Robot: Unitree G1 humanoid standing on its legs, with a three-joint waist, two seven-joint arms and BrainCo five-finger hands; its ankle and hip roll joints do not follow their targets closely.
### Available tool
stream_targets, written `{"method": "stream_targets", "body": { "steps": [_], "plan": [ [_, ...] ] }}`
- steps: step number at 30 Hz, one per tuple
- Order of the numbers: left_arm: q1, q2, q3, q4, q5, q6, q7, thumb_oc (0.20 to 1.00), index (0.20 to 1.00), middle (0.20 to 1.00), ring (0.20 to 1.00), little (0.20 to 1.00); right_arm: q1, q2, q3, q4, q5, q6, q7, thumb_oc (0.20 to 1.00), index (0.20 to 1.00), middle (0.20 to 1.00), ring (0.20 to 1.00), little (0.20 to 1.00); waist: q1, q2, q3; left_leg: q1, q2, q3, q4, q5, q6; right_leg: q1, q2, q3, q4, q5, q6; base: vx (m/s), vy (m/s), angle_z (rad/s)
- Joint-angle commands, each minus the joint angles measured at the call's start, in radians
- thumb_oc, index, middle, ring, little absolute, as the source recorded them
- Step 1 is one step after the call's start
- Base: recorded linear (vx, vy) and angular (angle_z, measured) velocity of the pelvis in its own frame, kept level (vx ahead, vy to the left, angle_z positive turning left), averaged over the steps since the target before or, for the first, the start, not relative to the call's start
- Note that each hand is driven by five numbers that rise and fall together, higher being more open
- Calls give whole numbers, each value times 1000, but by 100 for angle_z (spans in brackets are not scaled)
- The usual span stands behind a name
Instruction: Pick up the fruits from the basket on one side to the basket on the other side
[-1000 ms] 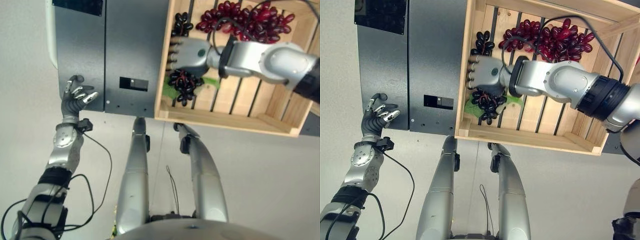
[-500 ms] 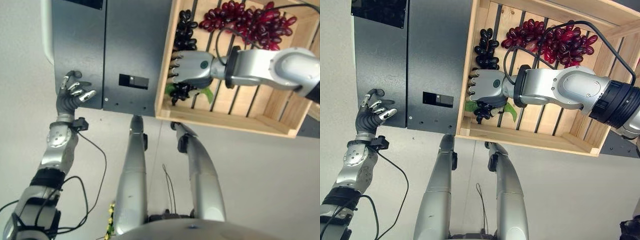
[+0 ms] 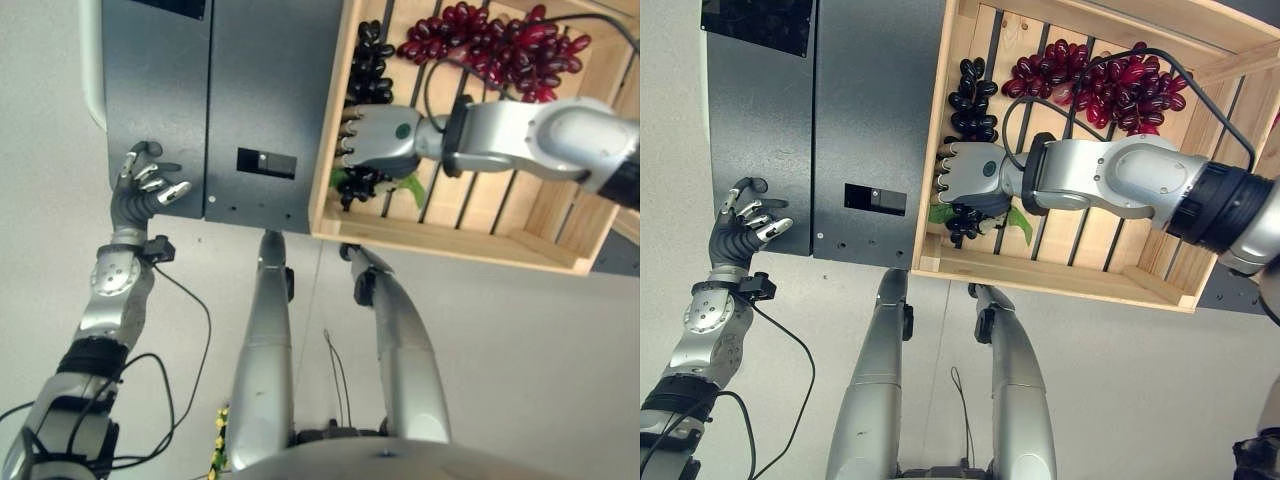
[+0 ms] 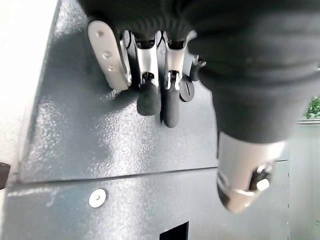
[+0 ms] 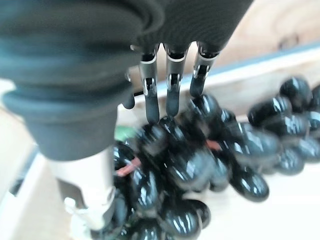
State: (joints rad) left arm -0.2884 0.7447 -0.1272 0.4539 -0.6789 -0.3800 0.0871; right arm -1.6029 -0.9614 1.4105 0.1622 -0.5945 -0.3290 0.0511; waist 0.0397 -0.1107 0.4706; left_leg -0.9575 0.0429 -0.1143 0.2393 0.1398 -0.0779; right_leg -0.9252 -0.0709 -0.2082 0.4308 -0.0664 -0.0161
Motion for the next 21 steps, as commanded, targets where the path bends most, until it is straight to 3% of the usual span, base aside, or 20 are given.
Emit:
{"method": "stream_targets", "body": {
  "steps": [1,6,15,16,17,18,19,21],
  "plan": [
    [4,-58,-47,85,32,76,-4,1000,1000,1000,1000,1000,-28,-19,-11,-28,15,2,-17,1000,1000,1000,1000,1000,5,-38,49,-4,32,6,82,-89,-38,-5,-61,43,-32,37,148,0,0,0],
    [2,-63,-57,75,27,72,6,1000,1000,1000,1000,1000,-13,41,-11,78,-15,27,-30,1000,1000,1000,1000,1000,11,-16,49,-32,27,-1,86,-88,-37,-31,-64,43,-15,28,148,0,0,0],
    [8,-44,-55,45,27,67,16,1000,1000,1000,1000,1000,12,54,-11,121,-41,46,-27,1000,1000,1000,1000,1000,19,5,49,-93,14,-16,119,-97,-32,-89,-72,42,39,6,146,11,-5,1],
    [9,-43,-53,39,26,67,17,1000,1000,1000,1000,1000,16,53,-11,122,-42,47,-26,790,790,790,790,790,20,8,49,-98,13,-17,123,-98,-31,-96,-73,42,47,5,146,0,0,0],
    [9,-43,-53,39,26,67,17,1000,1000,1000,1000,1000,16,53,-11,122,-42,47,-26,664,664,664,664,664,20,8,49,-99,12,-17,123,-99,-31,-97,-73,42,48,4,146,0,0,0],
    [12,-44,-54,30,25,67,18,1000,1000,1000,1000,1000,19,55,-11,122,-45,47,-19,288,288,288,288,288,21,9,49,-107,11,-17,125,-99,-31,-102,-75,42,51,2,146,0,0,0],
    [11,-46,-55,27,23,66,16,1000,1000,1000,1000,1000,21,57,-11,123,-46,48,-18,200,200,200,200,200,21,11,49,-112,11,-18,126,-99,-31,-107,-76,42,55,2,146,0,0,0],
    [12,-48,-55,25,22,66,16,1000,1000,1000,1000,1000,21,58,-11,126,-45,49,-18,200,200,200,200,200,20,13,49,-116,11,-17,128,-99,-30,-114,-77,42,59,1,145,0,0,0]
  ]
}}
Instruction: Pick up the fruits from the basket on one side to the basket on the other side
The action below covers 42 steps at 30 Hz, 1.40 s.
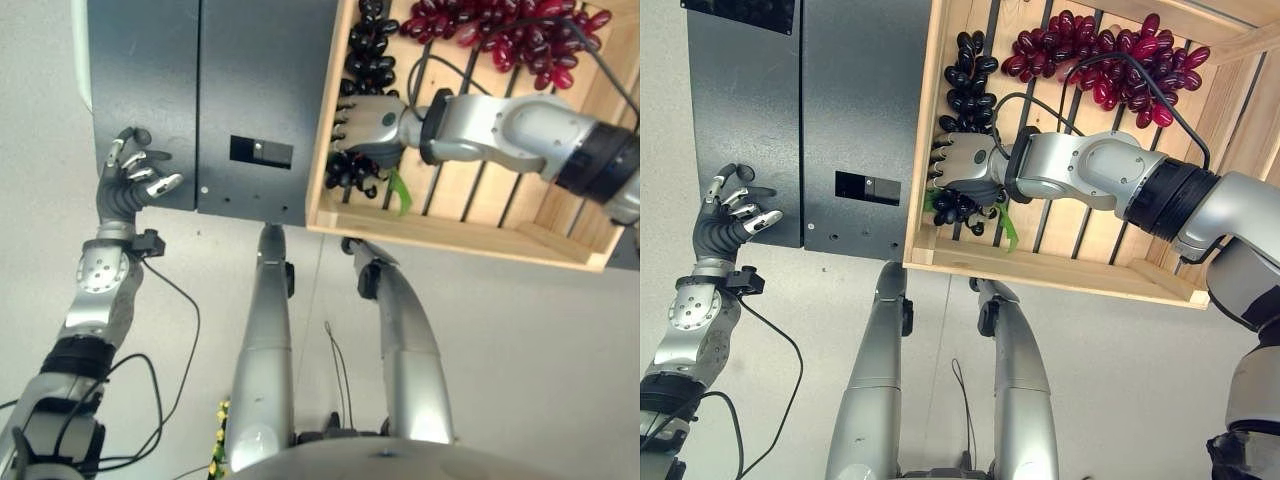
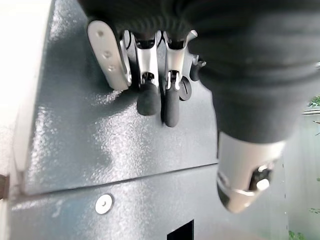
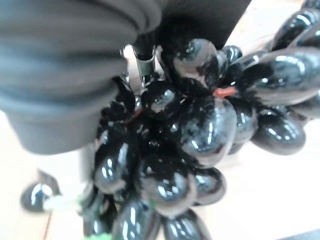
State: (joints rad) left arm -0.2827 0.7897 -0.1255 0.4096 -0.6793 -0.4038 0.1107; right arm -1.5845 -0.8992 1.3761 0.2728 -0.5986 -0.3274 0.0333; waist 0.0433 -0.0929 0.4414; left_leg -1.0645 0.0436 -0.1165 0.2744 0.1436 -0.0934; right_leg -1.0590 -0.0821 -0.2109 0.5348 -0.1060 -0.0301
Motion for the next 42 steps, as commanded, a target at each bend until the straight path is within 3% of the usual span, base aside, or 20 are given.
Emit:
{"method": "stream_targets", "body": {
  "steps": [1,13,23,25,26,27,28,29,30,31,32,33,34,35,37,42],
  "plan": [
    [7,-98,-57,64,23,90,-7,1000,1000,1000,1000,1000,0,0,24,16,-44,48,-1,200,200,200,200,200,16,-4,79,-12,10,-15,93,-103,-14,15,-66,45,-43,40,159,0,0,0],
    [1,-102,-58,57,18,93,-5,1000,1000,1000,1000,1000,-8,8,24,-2,-24,39,-1,200,200,200,200,200,8,7,79,-16,12,-15,97,-104,-13,5,-63,52,-32,33,155,0,0,0],
    [9,-122,-59,60,14,92,-13,1000,1000,1000,1000,1000,51,8,-61,-18,142,50,-8,200,200,200,200,200,-1,14,79,-4,10,-8,109,-105,-12,18,-67,55,-26,38,152,0,0,0],
    [16,-126,-58,52,8,91,-18,1000,1000,1000,1000,1000,146,14,-196,-10,330,74,-24,200,200,200,200,200,-3,18,79,12,8,-3,109,-102,-9,33,-67,56,-30,45,149,0,0,0],
    [17,-124,-59,51,7,91,-18,1000,1000,1000,1000,1000,149,14,-199,-12,330,74,-23,200,200,200,200,200,-2,16,79,13,8,-3,109,-102,-9,34,-67,56,-31,45,149,-25,15,10],
    [20,-134,-63,54,3,91,-20,1000,1000,1000,1000,1000,212,21,-282,-12,458,77,-20,200,200,200,200,200,-3,15,79,31,9,1,106,-102,-8,52,-68,58,-36,49,147,-16,11,13],
    [20,-134,-63,54,3,91,-20,1000,1000,1000,1000,1000,212,21,-283,-12,458,77,-20,200,200,200,200,200,-3,15,79,31,9,1,106,-102,-8,52,-68,58,-36,49,147,-38,27,10],
    [24,-144,-75,57,3,95,-28,1000,1000,1000,1000,1000,289,44,-394,9,626,83,-35,200,200,200,200,200,-5,17,79,57,11,8,102,-100,-8,77,-69,58,-45,54,147,0,0,0],
    [24,-144,-75,57,3,95,-28,1000,1000,1000,1000,1000,289,44,-394,9,626,83,-35,200,200,200,200,200,-5,17,79,57,11,8,102,-100,-8,77,-69,58,-45,54,147,-42,49,0],
    [35,-156,-88,52,-5,98,-41,1000,1000,1000,1000,1000,374,90,-510,21,835,79,-19,200,200,200,200,200,-6,18,79,97,12,15,95,-101,-7,111,-69,58,-56,60,147,-20,32,2],
    [36,-156,-89,52,-5,98,-41,1000,1000,1000,1000,1000,376,90,-511,21,835,79,-19,200,200,200,200,200,-5,17,79,98,12,15,94,-101,-7,112,-68,58,-57,60,147,-47,56,2],
    [49,-161,-98,46,-11,104,-57,1000,1000,1000,1000,1000,435,115,-571,6,990,74,-1,200,200,200,200,200,-7,12,79,144,14,22,85,-104,-6,160,-69,58,-72,65,147,0,0,0],
    [49,-161,-98,46,-11,104,-57,1000,1000,1000,1000,1000,435,115,-572,6,990,74,-1,200,200,200,200,200,-7,12,79,144,14,22,85,-104,-6,160,-69,58,-72,65,147,-46,48,-5],
    [74,-170,-101,47,-4,114,-68,1000,1000,1000,1000,1000,494,147,-639,5,1152,67,26,200,200,200,200,200,-6,7,79,201,14,29,75,-108,-5,218,-70,58,-92,70,150,-22,32,-4],
    [126,-164,-93,10,-1,125,-96,1000,1000,1000,1000,1000,587,179,-714,-28,1330,76,48,200,200,200,200,200,-5,1,79,295,13,38,54,-112,-4,311,-72,60,-122,80,155,-7,22,0],
    [170,-150,-70,9,0,138,-132,1000,1000,1000,1000,1000,642,189,-744,-73,1452,96,82,200,200,200,200,200,-3,-1,79,403,13,50,6,-107,-2,421,-74,61,-181,92,162,6,10,-10]
  ]
}}
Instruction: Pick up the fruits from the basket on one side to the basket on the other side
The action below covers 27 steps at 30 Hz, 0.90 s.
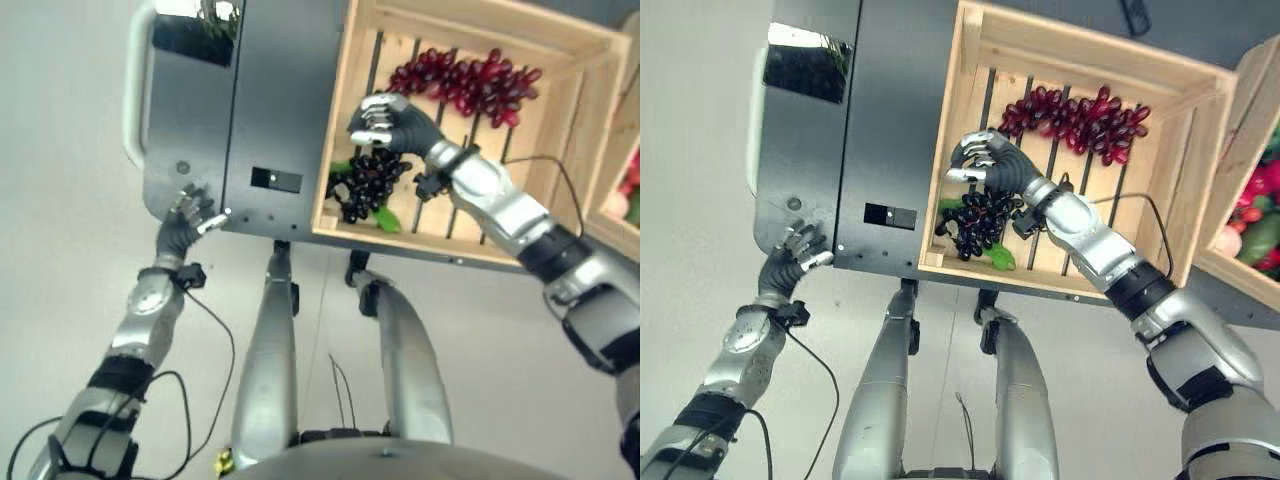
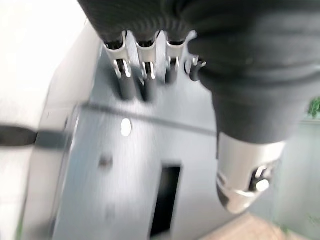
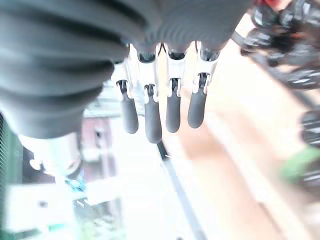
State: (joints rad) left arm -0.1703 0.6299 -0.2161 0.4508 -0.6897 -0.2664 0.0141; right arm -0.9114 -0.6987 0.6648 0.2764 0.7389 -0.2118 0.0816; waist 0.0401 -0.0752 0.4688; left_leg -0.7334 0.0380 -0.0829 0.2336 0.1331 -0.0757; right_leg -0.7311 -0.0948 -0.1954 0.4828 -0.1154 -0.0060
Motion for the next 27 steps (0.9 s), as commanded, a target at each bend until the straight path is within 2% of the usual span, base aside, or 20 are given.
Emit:
{"method": "stream_targets", "body": {
  "steps": [1,8,14,15,16,18,19,22,23,27],
  "plan": [
    [63,12,23,-28,17,2,-43,1000,1000,1000,1000,1000,-19,-11,-44,-84,147,-14,43,200,200,200,200,200,2,-17,51,100,18,20,29,-94,-19,120,-63,44,-144,108,139,-2,11,-4],
    [88,-12,50,-20,34,7,-46,1000,1000,1000,1000,1000,30,-18,-70,-135,275,1,71,200,200,200,200,200,-2,-16,51,198,22,33,-24,-82,-18,201,-61,49,-184,118,144,-2,15,-4],
    [91,-22,52,-24,43,8,-43,1000,1000,1000,1000,1000,44,-46,-72,-174,257,3,81,200,200,200,200,200,-4,-17,51,209,22,29,-6,-87,-17,217,-62,51,-170,108,141,0,0,0],
    [99,-15,65,-34,49,-4,-46,1000,1000,1000,1000,1000,8,-140,-75,-225,83,-27,52,614,614,614,614,614,-3,-19,51,213,24,25,-1,-88,-18,225,-62,50,-164,98,140,0,-32,0],
    [111,-14,78,-48,53,-8,-45,1000,1000,1000,1000,1000,-18,-198,-75,-260,-95,-49,17,1000,1000,1000,1000,1000,-4,-18,51,211,24,24,2,-90,-19,223,-63,48,-161,95,141,1,-41,-2],
    [122,-4,91,-68,61,-20,-61,1000,1000,1000,1000,1000,-110,-325,-27,-283,-380,-83,-40,1000,1000,1000,1000,1000,-3,-17,51,206,25,22,9,-92,-20,219,-64,44,-156,89,142,3,-29,4],
    [124,-4,89,-72,63,-25,-69,1000,1000,1000,1000,1000,-144,-362,2,-275,-452,-90,-55,1000,1000,1000,1000,1000,-3,-15,51,202,26,20,11,-91,-21,216,-66,42,-154,88,142,-6,-35,3],
    [126,-13,90,-68,58,-31,-79,1000,1000,1000,1000,1000,-191,-410,18,-286,-605,-95,-93,1000,1000,1000,1000,1000,-2,-11,51,186,26,14,13,-83,-22,204,-66,34,-152,89,141,5,-39,0],
    [127,-16,90,-68,57,-32,-78,1000,1000,1000,1000,1000,-224,-434,55,-290,-688,-94,-99,1000,1000,1000,1000,1000,2,-10,51,186,26,13,14,-87,-22,202,-66,35,-148,83,142,0,0,0],
    [121,-16,92,-70,58,-30,-69,1000,1000,1000,1000,1000,-280,-476,137,-267,-838,-86,-110,1000,1000,1000,1000,1000,2,-10,51,161,28,10,14,-82,-23,179,-63,35,-149,85,142,7,-3,1]
  ]
}}
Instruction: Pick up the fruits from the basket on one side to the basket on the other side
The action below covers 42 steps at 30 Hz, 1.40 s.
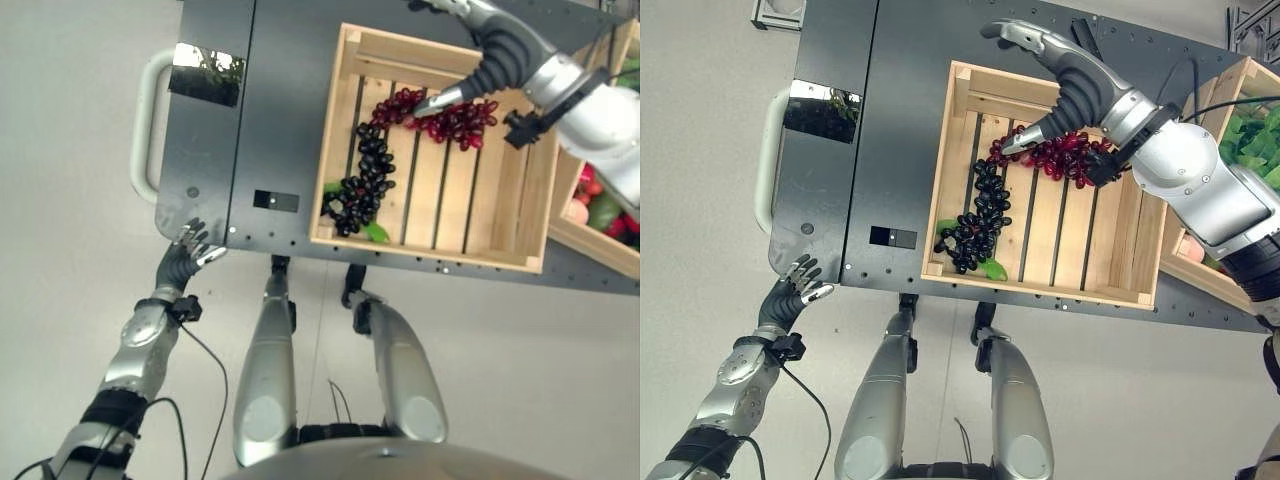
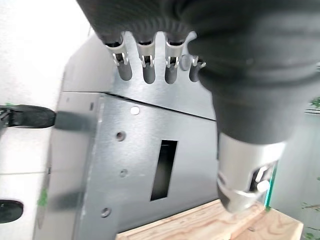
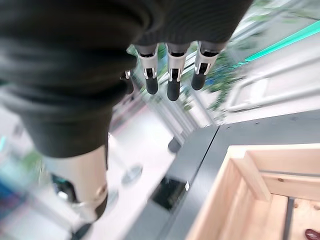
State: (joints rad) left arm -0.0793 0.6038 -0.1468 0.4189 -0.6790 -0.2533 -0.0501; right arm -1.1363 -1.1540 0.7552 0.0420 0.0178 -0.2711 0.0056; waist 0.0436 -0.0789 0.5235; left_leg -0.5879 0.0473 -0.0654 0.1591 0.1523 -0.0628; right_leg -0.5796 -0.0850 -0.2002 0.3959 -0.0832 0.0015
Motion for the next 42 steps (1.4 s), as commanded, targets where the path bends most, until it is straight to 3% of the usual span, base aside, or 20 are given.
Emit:
{"method": "stream_targets", "body": {
  "steps": [1,2,5,12,17,25,30,42],
  "plan": [
    [31,20,22,-42,46,-44,-4,1000,1000,1000,1000,1000,-97,-42,101,-35,-193,-28,-36,1000,1000,1000,1000,1000,3,-10,-3,12,19,-8,93,-108,-37,23,-72,41,-58,45,136,31,-17,1],
    [28,31,26,-49,42,-46,-2,1000,1000,1000,1000,1000,-174,-72,199,-26,-307,-29,-47,1000,1000,1000,1000,1000,4,-13,-3,-7,18,-10,101,-110,-38,7,-70,43,-51,43,135,0,0,0],
    [29,56,30,-68,36,-46,-2,1000,1000,1000,1000,1000,-270,-91,322,-30,-385,-40,-28,1000,1000,1000,1000,1000,5,-14,-3,-37,17,-15,112,-111,-39,-20,-68,42,-41,41,135,-2,-16,4],
    [12,114,53,-121,8,-59,18,1000,1000,1000,1000,1000,-407,-83,518,4,-534,-43,-23,1000,1000,1000,1000,1000,7,-15,-3,-136,17,-22,139,-109,-42,-108,-66,39,-24,39,135,0,-15,4],
    [-6,145,46,-157,-13,-69,28,1000,1000,1000,1000,1000,-445,-56,591,22,-567,-53,-2,1000,1000,1000,1000,1000,11,-7,-3,-215,9,-33,147,-100,-45,-177,-68,31,-1,36,134,1,-10,1],
    [-54,195,24,-182,-30,-84,47,1000,1000,1000,1000,1000,-468,6,644,110,-606,-41,-8,1000,1000,1000,1000,1000,13,8,-3,-354,-1,-46,185,-94,-48,-315,-70,32,49,33,134,10,-10,6],
    [-56,234,26,-198,-43,-92,57,1000,1000,1000,1000,1000,-466,27,645,109,-620,-48,-4,1000,1000,1000,1000,1000,16,-2,-3,-419,-4,-54,238,-113,-43,-379,-68,39,89,25,129,3,3,5],
    [-78,295,13,-207,-38,-94,70,1000,1000,1000,1000,1000,-477,34,645,82,-600,-57,24,1000,1000,1000,1000,1000,23,-14,-3,-482,-6,-67,230,-101,-46,-451,-66,36,112,13,124,0,0,0]
  ]
}}
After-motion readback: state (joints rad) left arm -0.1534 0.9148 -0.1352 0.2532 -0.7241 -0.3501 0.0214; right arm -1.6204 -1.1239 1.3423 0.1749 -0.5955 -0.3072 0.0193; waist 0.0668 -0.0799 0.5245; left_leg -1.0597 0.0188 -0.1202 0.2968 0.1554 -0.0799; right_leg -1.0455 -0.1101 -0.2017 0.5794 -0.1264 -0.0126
